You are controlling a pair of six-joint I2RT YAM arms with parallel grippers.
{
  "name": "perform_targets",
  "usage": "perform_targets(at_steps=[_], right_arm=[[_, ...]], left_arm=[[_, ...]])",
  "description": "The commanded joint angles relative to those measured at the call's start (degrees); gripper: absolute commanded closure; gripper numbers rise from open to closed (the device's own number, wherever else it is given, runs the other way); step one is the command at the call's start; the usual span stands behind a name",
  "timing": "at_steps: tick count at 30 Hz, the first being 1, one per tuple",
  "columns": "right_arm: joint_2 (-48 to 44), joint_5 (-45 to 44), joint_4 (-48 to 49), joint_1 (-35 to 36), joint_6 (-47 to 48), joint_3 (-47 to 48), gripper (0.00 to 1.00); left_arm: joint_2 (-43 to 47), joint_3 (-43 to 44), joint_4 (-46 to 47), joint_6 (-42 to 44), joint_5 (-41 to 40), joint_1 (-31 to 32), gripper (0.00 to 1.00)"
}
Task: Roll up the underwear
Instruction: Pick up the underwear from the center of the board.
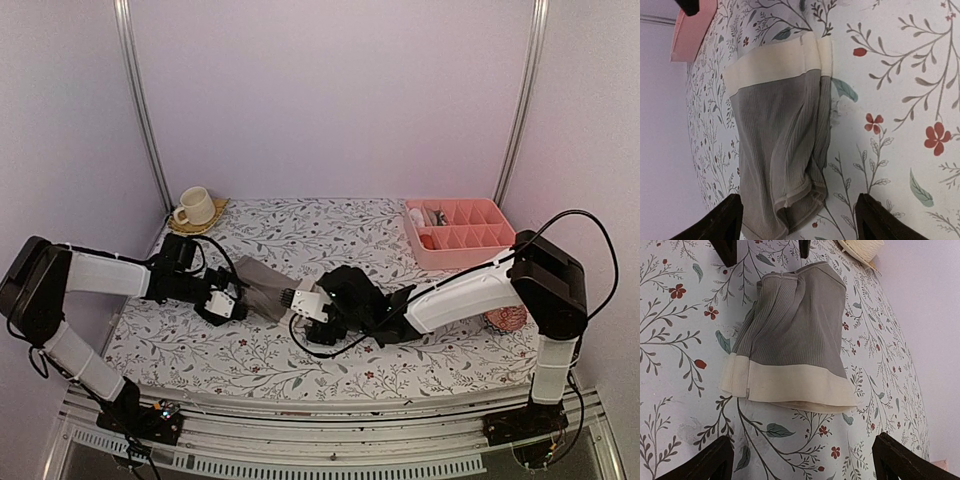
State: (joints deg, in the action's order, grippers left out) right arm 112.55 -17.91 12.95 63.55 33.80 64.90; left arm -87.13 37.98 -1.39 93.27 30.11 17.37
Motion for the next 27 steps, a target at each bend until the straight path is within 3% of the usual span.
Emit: perform_targets(at_steps=[1,12,14,19,23,26,27], right_arm=[[-5.9,-1.0,1.0,-0.2,-2.0,-1.9,0.01],[-13.6,1.1,1.2,-0.2,-4.5,-5.2,0.02],[-14.2,1.2,1.2,-0.2,-4.5,-5.4,0.02],[-15.1,1.6,1.4,-0.2,-4.6,-5.7,0.02],[-15.3,1.7,1.5,-0.2,-4.2,-5.7,0.02],[-14.9,2.4,1.5,-0.2,-3.2,-6.5,0.02],[-14.7,3.0,1.8,-0.2,-2.7,-6.9,0.02]], left_arm=[[-0.8,-2.3,4.4,5.5,-5.2,4.2,0.22],[-6.0,-5.3,15.7,7.9,-17.1,8.9,0.41],[-7.6,-5.2,16.9,8.4,-19.0,9.2,0.53],[-10.7,-5.9,19.1,10.8,-22.7,9.4,0.53],[-10.6,-5.8,18.0,11.0,-22.6,9.7,0.73],[-10.3,-4.8,14.7,10.2,-21.5,10.0,1.0],[-10.0,-4.3,13.6,9.7,-21.1,10.1,1.0]])
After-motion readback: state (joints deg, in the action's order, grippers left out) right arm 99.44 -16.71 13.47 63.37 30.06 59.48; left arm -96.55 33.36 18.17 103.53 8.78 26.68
